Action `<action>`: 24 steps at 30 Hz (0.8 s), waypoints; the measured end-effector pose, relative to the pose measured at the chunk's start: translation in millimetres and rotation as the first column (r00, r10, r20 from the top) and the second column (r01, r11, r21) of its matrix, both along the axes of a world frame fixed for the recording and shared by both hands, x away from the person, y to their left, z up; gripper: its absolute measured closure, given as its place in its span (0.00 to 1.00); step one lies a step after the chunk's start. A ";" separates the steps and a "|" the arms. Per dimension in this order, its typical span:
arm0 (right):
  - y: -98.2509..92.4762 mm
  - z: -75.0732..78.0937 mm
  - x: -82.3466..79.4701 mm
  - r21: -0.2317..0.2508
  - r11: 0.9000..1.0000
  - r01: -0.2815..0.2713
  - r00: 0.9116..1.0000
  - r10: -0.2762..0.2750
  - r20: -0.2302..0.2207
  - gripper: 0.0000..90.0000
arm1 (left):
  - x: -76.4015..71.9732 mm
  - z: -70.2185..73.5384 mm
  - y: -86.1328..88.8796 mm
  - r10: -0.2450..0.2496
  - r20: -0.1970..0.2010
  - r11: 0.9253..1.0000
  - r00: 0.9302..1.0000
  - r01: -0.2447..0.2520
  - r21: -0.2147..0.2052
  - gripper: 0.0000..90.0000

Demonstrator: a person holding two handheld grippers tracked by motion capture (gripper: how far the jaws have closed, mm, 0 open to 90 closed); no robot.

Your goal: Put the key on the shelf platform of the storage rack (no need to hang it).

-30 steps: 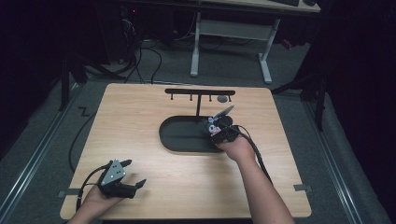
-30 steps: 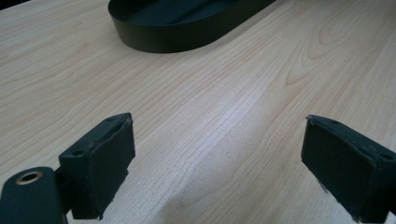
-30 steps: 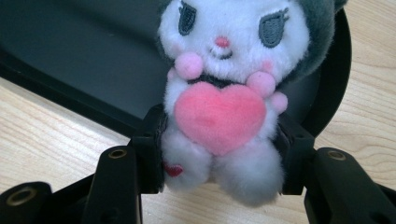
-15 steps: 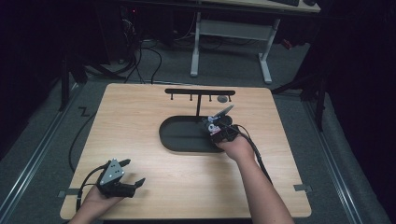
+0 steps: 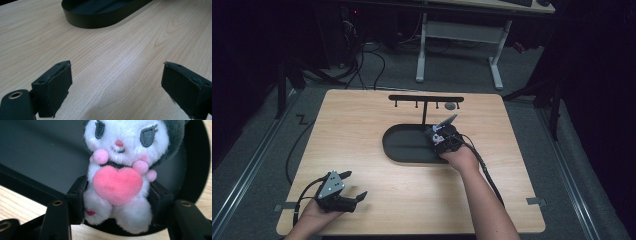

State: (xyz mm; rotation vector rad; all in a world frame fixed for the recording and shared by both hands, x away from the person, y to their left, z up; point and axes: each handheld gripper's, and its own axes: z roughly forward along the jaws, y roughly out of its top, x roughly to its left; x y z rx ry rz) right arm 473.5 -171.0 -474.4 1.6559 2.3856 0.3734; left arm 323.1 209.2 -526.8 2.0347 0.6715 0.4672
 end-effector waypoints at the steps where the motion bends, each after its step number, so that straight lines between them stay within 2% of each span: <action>1: 0.5 -0.8 0.5 0.000 1.000 -0.003 1.000 0.003 -0.006 0.45 | -0.1 -0.2 -0.2 0.000 0.001 1.000 1.000 0.000 0.000 0.12; 2: 1.2 -1.2 0.7 0.004 1.000 -0.004 1.000 0.004 -0.016 0.42 | -0.3 -0.2 -0.4 -0.002 0.003 1.000 1.000 0.002 0.002 0.12; 4: 1.5 -1.2 1.2 0.005 1.000 -0.005 1.000 0.005 -0.007 0.36 | -0.4 -0.2 -0.6 -0.005 0.003 1.000 1.000 0.005 0.005 0.12; 9: 1.1 6.0 -1.2 0.017 1.000 0.000 1.000 -0.001 0.009 0.32 | -0.6 -0.2 -0.8 -0.007 0.005 1.000 1.000 0.007 0.004 0.12; 15: -1.7 16.3 -6.5 0.026 1.000 0.006 0.999 -0.007 0.038 0.32 | -0.5 -0.3 -1.2 -0.008 0.005 1.000 1.000 0.008 0.006 0.12; 16: -3.6 20.9 -9.6 0.021 1.000 0.004 0.998 -0.005 0.059 0.32 | -0.5 -0.4 -1.5 -0.009 0.004 1.000 1.000 0.009 0.008 0.12; 21: -4.7 27.5 -16.5 0.019 1.000 -0.005 0.996 0.004 0.086 0.32 | -0.6 -0.4 -1.4 -0.010 0.005 1.000 1.000 0.010 0.011 0.12; 24: -5.8 33.5 -24.8 0.033 0.999 -0.019 0.992 0.015 0.125 0.35 | -0.5 -0.5 -1.7 -0.010 0.005 1.000 1.000 0.010 0.012 0.12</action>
